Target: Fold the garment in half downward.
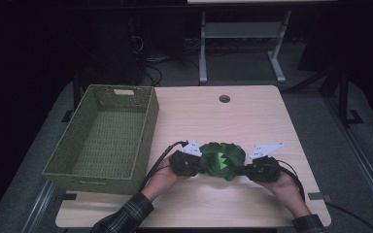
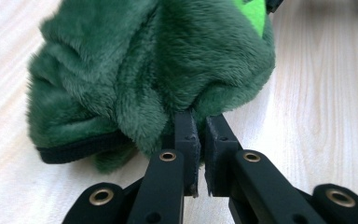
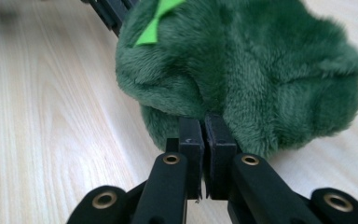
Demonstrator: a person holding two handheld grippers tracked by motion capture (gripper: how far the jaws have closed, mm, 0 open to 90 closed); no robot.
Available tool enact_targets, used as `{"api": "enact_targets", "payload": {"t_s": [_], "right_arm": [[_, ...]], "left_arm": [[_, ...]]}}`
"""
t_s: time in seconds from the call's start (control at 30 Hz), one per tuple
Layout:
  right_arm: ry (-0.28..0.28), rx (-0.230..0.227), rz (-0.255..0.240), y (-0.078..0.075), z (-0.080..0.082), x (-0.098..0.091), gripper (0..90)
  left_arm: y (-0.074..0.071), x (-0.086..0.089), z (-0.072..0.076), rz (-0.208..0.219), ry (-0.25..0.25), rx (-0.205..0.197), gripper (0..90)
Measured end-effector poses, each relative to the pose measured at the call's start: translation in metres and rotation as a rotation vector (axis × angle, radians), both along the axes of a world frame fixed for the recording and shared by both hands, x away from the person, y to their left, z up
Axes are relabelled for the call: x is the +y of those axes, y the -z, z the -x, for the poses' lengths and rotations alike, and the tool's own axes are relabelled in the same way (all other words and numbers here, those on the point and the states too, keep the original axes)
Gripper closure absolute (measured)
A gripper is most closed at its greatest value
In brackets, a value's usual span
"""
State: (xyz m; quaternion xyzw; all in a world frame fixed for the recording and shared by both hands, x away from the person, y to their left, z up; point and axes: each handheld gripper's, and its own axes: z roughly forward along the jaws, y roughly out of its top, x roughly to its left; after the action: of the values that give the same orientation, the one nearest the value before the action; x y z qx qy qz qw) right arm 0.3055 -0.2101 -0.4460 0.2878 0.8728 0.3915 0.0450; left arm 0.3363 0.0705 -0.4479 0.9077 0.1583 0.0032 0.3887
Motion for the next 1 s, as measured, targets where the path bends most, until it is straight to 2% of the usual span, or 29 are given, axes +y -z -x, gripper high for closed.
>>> {"api": "enact_targets", "payload": {"t_s": [0.13,0.27,0.47,0.63,0.9,1.0], "right_arm": [[-0.008,0.024,0.010,0.006,-0.003,0.002,86.6],[-0.008,0.051,0.025,0.013,-0.005,0.005,85.5],[0.005,0.035,-0.005,0.008,0.000,-0.001,73.8],[-0.002,0.040,-0.029,0.003,0.009,-0.007,66.8],[0.000,0.043,-0.026,0.000,0.023,-0.014,65.3],[0.009,0.029,-0.033,-0.003,0.028,-0.018,71.2]], "left_arm": [[0.009,-0.005,0.000,-0.033,0.013,0.005,84.8],[0.013,-0.009,0.002,-0.039,0.015,0.009,83.0],[0.004,-0.003,0.008,-0.004,0.011,0.009,69.9],[0.000,0.001,0.012,0.010,0.019,0.018,64.8],[-0.006,0.012,0.026,0.021,0.019,0.016,61.1],[-0.012,0.018,0.029,0.042,0.012,0.008,63.4]]}}
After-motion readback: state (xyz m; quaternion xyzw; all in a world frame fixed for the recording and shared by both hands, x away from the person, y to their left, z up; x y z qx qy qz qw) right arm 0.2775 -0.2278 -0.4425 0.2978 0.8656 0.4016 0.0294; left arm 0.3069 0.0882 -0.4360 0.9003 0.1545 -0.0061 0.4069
